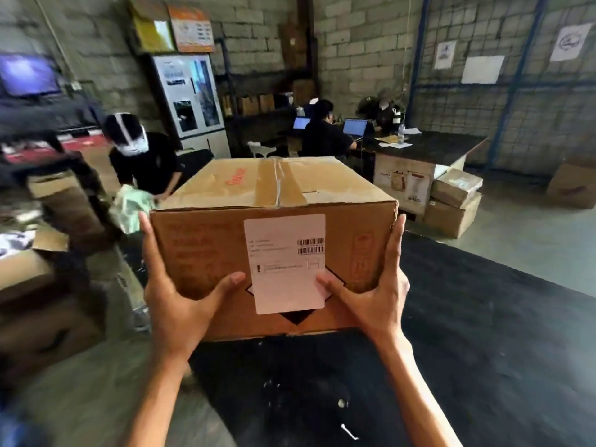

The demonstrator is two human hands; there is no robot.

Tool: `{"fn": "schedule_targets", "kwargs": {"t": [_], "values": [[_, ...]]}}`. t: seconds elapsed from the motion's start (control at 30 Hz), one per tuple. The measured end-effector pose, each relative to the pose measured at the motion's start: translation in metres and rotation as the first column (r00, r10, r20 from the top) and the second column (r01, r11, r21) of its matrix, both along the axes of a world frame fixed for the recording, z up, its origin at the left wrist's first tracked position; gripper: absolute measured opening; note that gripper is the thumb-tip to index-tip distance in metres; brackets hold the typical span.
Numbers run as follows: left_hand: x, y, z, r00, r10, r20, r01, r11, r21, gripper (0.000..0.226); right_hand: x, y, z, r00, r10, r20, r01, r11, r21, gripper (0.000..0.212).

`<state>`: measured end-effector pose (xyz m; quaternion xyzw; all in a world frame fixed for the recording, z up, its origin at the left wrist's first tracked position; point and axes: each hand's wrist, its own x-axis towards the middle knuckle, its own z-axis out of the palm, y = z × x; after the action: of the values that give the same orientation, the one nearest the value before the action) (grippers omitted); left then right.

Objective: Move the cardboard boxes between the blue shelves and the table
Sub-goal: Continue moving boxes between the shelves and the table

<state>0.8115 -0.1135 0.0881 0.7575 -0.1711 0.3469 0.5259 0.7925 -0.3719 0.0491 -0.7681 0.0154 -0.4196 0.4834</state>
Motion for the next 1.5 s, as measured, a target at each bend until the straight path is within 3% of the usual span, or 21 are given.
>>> {"fn": "schedule_targets", "kwargs": {"t": [0.13, 0.33, 0.5, 0.73, 0.93, 1.1, 1.2, 1.4, 1.5], "values": [[-0.035, 0.057, 0.015, 0.977, 0.181, 0.117, -0.185, 0.982, 0.028, 0.129, 0.011, 0.060, 0.014, 0.985, 0.170, 0.030, -0.168, 0.985, -0.040, 0.132], [-0.112, 0.142, 0.015, 0.876, 0.461, 0.138, -0.463, 0.886, -0.021, 0.125, 0.001, 0.156, 0.026, 0.889, 0.452, 0.071, -0.448, 0.891, -0.071, 0.134], [-0.206, 0.191, 0.012, 0.736, 0.666, 0.119, -0.661, 0.746, -0.084, 0.126, -0.039, 0.235, 0.035, 0.750, 0.657, 0.071, -0.652, 0.754, -0.084, 0.134], [-0.354, 0.217, 0.008, 0.528, 0.846, 0.071, -0.839, 0.532, -0.108, 0.126, -0.128, 0.323, 0.033, 0.483, 0.875, 0.035, -0.872, 0.484, -0.076, 0.133], [-0.437, 0.214, 0.003, 0.278, 0.961, -0.004, -0.954, 0.276, -0.118, 0.124, -0.179, 0.375, 0.022, 0.279, 0.959, 0.047, -0.958, 0.281, -0.049, 0.136], [-0.466, 0.206, 0.006, 0.071, 0.997, 0.041, -0.993, 0.075, -0.087, 0.128, -0.199, 0.415, 0.024, 0.139, 0.988, 0.059, -0.990, 0.141, -0.025, 0.128], [-0.472, 0.201, 0.008, -0.045, 0.999, -0.015, -0.996, -0.046, -0.078, 0.135, -0.201, 0.438, 0.022, 0.039, 0.996, 0.081, -0.999, 0.041, -0.034, 0.126], [-0.453, 0.203, 0.003, -0.188, 0.980, 0.056, -0.982, -0.189, 0.001, 0.133, -0.180, 0.491, 0.019, -0.124, 0.985, 0.119, -0.992, -0.124, -0.009, 0.126], [-0.428, 0.196, 0.006, -0.286, 0.958, -0.005, -0.958, -0.286, -0.034, 0.135, -0.165, 0.515, 0.019, -0.188, 0.973, 0.135, -0.982, -0.189, -0.005, 0.129]]}}
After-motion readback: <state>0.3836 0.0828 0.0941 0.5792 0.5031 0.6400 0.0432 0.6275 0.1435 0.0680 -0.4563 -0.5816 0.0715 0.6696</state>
